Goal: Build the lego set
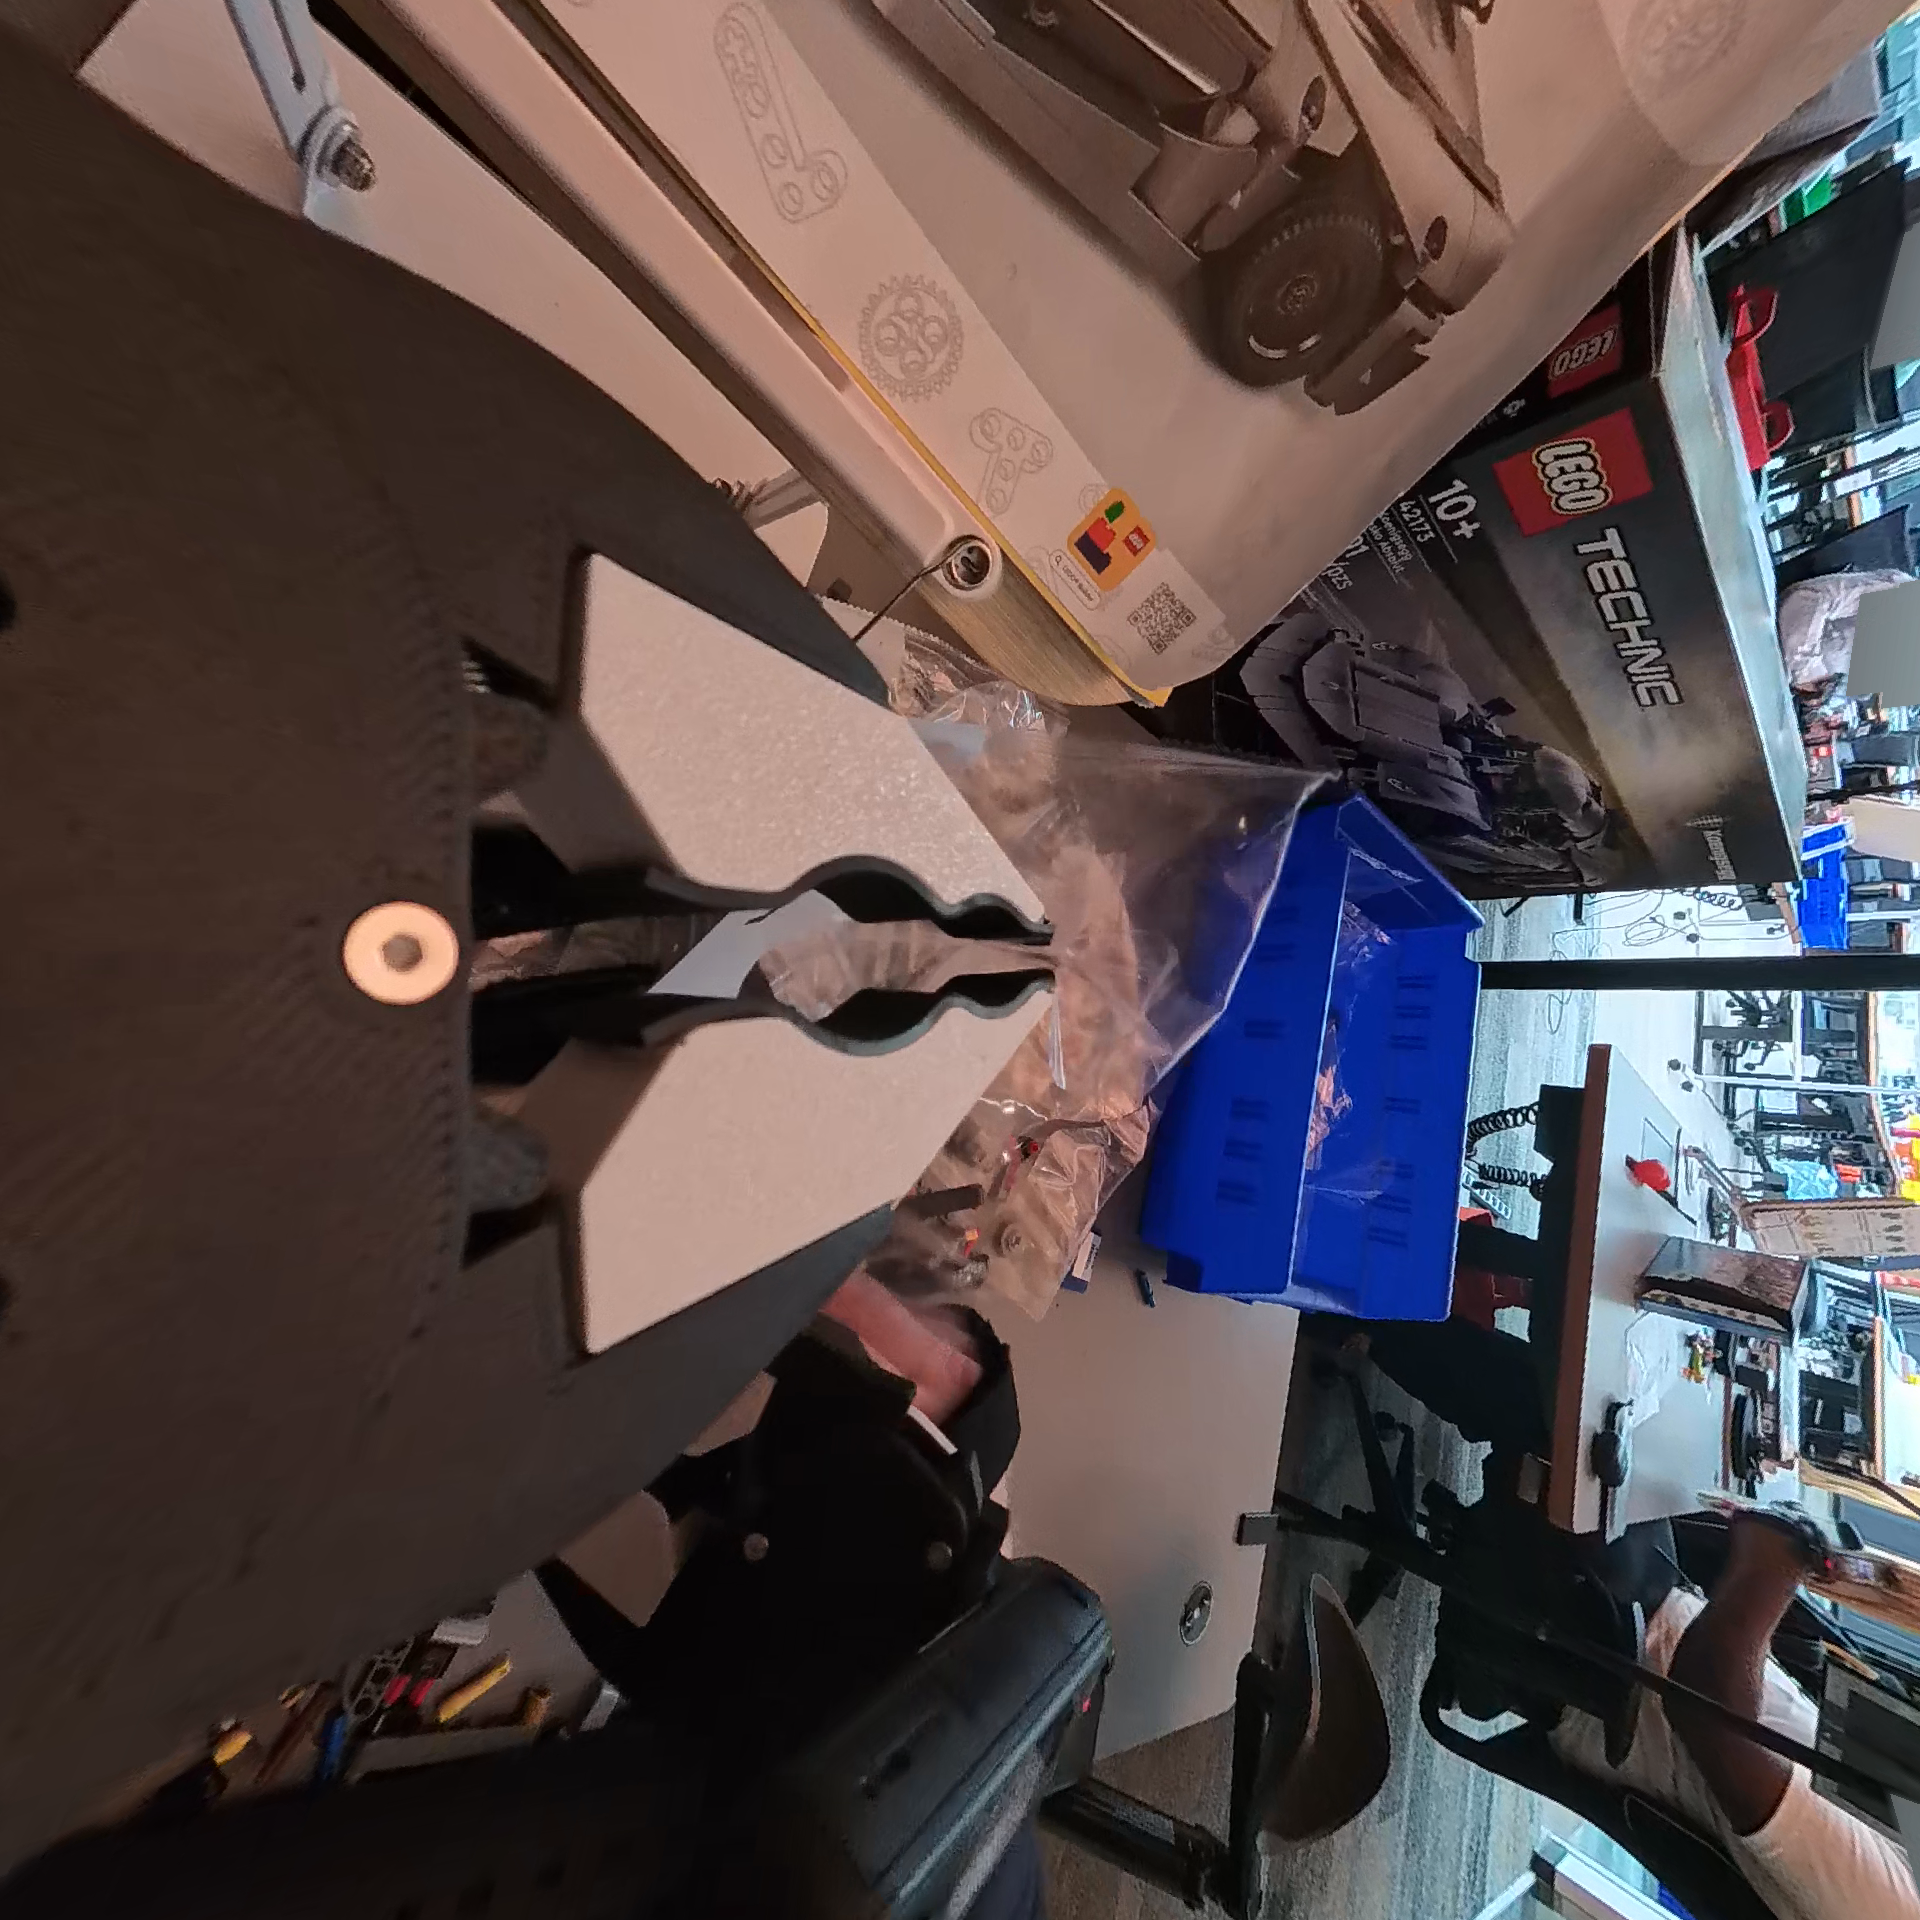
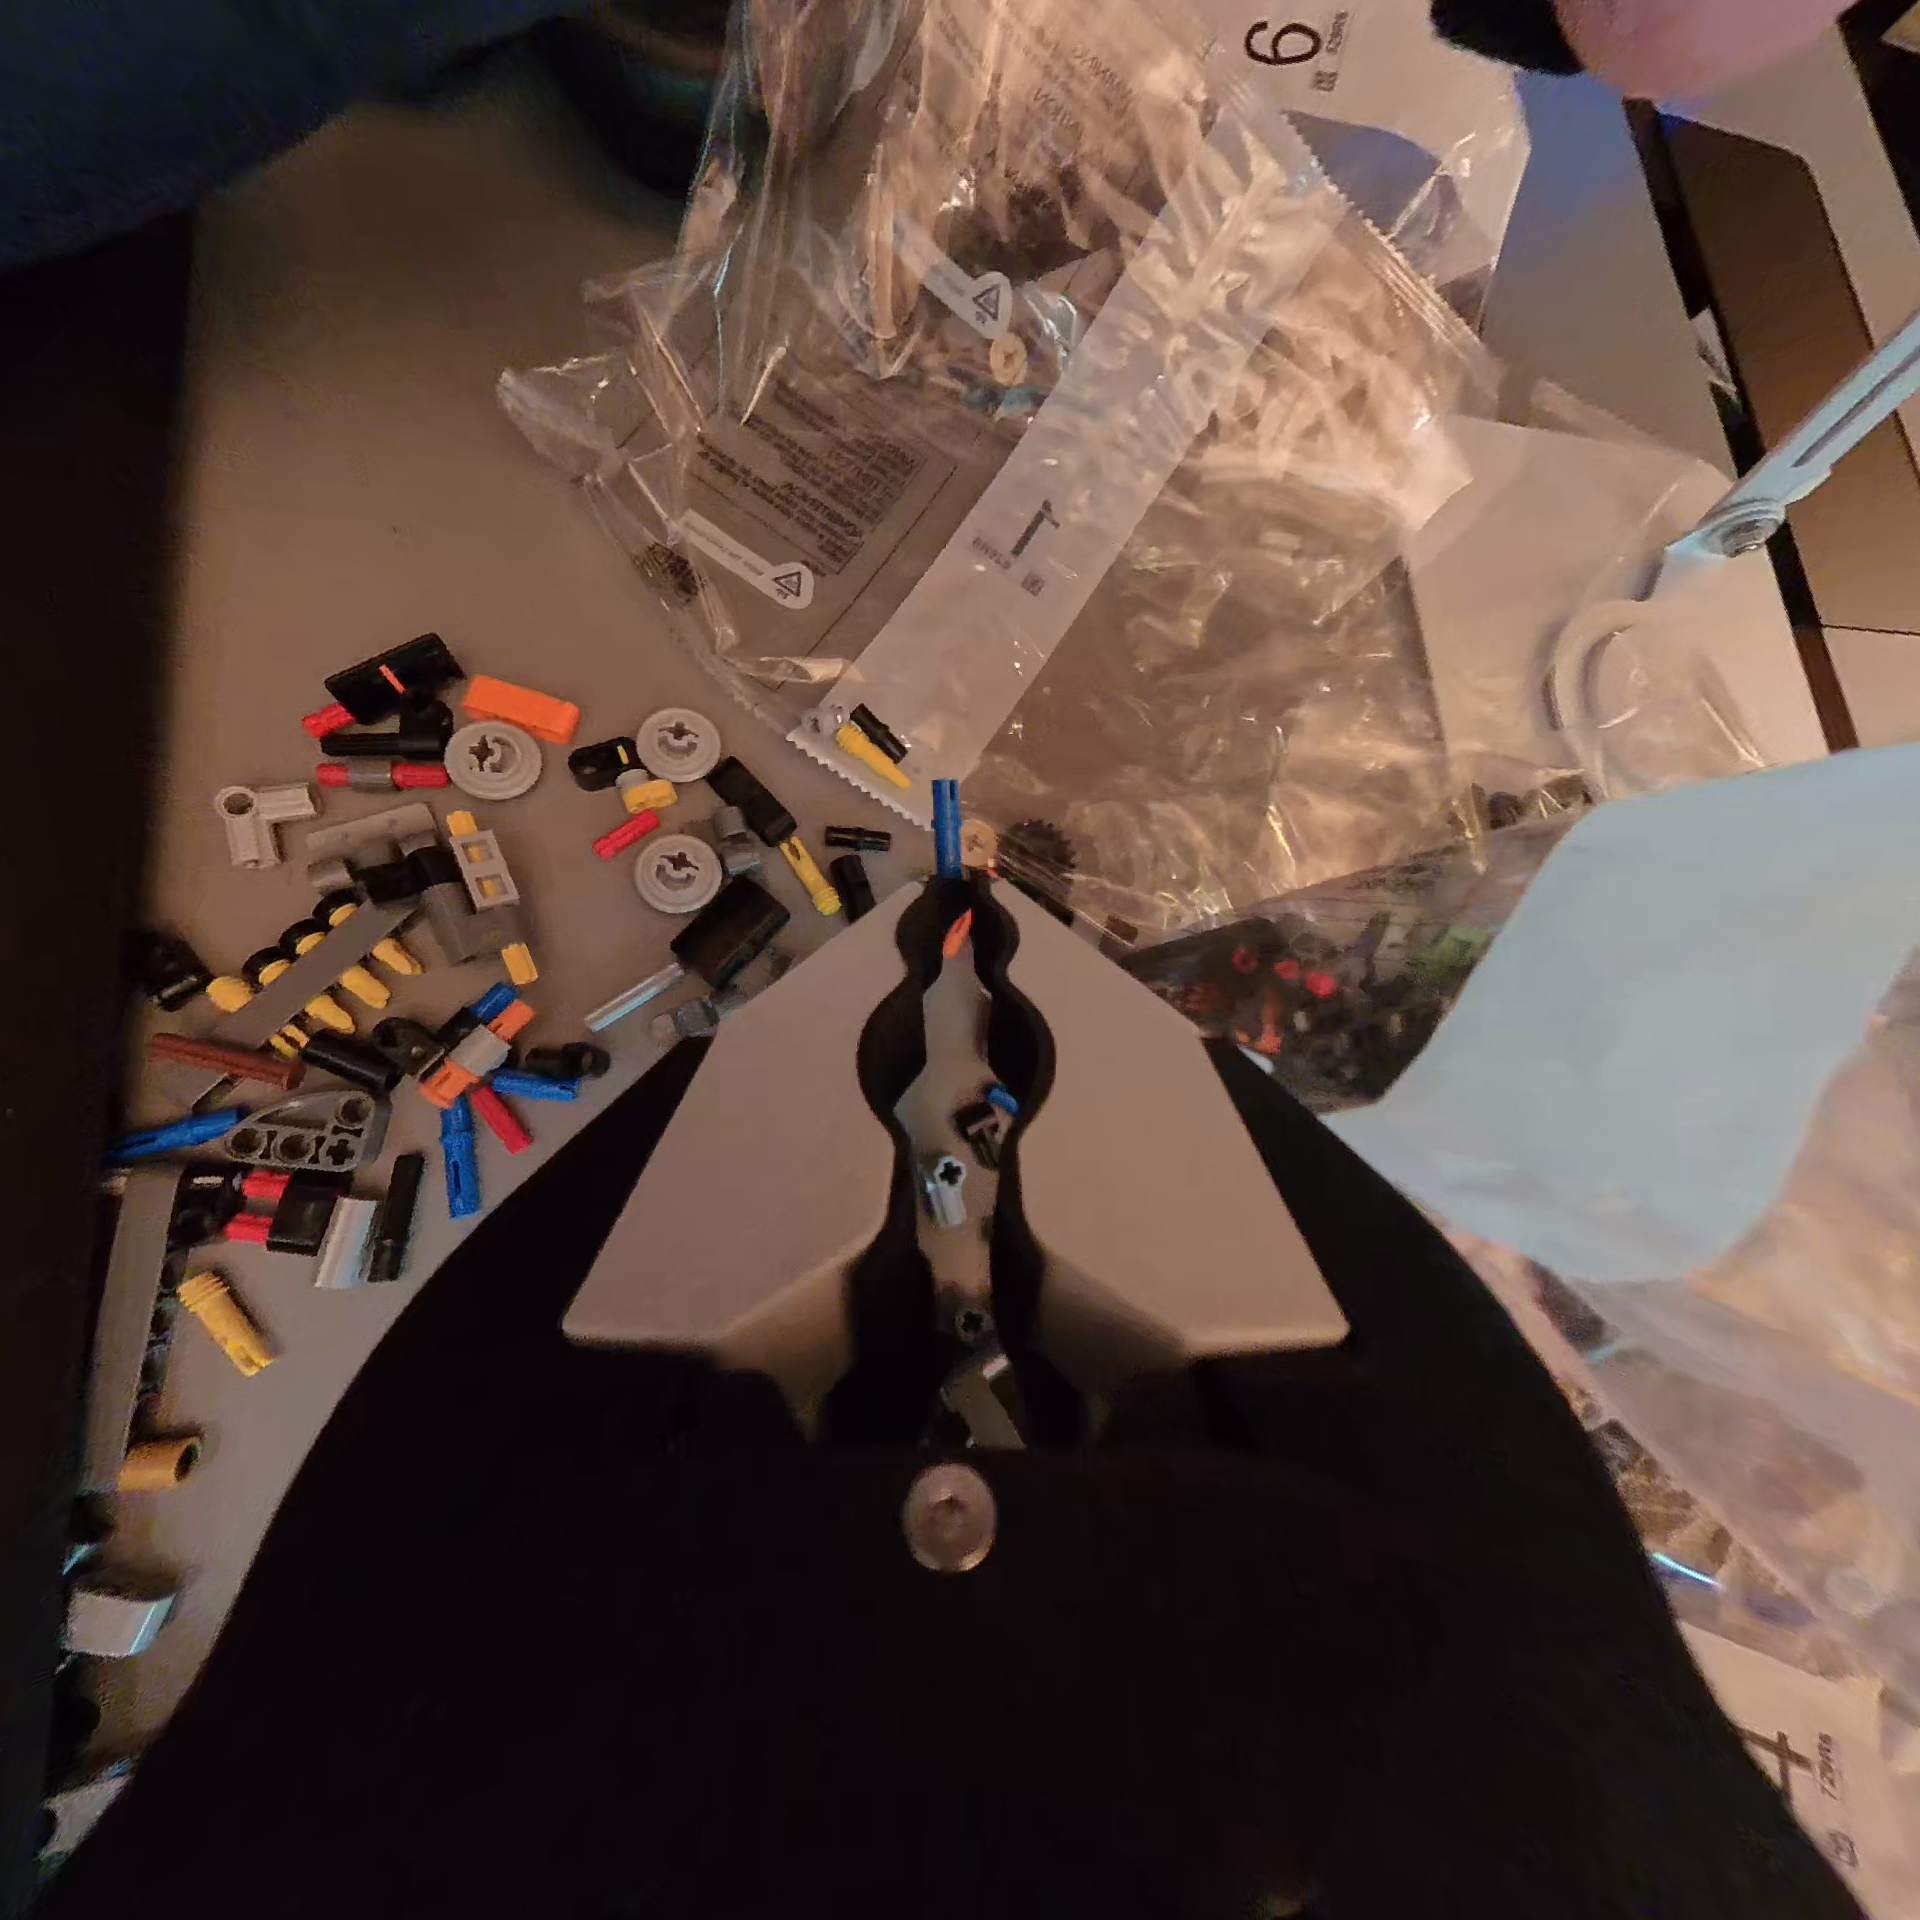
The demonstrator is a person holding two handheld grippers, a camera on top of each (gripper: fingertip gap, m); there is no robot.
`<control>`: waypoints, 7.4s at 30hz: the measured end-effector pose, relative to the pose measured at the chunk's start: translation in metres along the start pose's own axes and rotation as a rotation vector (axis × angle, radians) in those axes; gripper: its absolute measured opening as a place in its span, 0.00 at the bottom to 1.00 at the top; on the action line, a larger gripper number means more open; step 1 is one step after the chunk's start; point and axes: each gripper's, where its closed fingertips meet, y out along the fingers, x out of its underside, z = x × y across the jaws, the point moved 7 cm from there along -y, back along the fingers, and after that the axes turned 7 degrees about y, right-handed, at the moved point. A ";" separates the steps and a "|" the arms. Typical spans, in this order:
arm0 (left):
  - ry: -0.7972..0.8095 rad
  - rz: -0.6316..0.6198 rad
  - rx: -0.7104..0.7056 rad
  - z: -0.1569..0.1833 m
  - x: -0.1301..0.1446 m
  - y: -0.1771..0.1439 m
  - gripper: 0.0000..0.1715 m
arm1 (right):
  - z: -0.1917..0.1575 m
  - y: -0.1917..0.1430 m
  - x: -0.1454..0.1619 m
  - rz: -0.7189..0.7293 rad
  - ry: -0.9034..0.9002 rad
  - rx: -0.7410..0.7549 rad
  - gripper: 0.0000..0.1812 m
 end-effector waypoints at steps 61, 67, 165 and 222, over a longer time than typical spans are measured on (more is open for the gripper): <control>0.107 -0.239 0.165 0.032 0.018 0.011 0.11 | 0.053 -0.028 -0.006 0.275 0.110 0.258 0.01; 0.069 -0.242 0.223 0.030 0.026 -0.009 0.11 | 0.061 -0.029 0.000 0.285 0.167 0.267 0.01; 0.123 -0.613 0.077 -0.007 0.119 0.016 0.01 | 0.051 -0.051 -0.001 0.299 0.073 0.299 0.00; 0.155 -0.624 0.449 0.063 0.089 0.018 0.13 | 0.018 -0.042 0.016 0.023 -0.091 0.116 0.01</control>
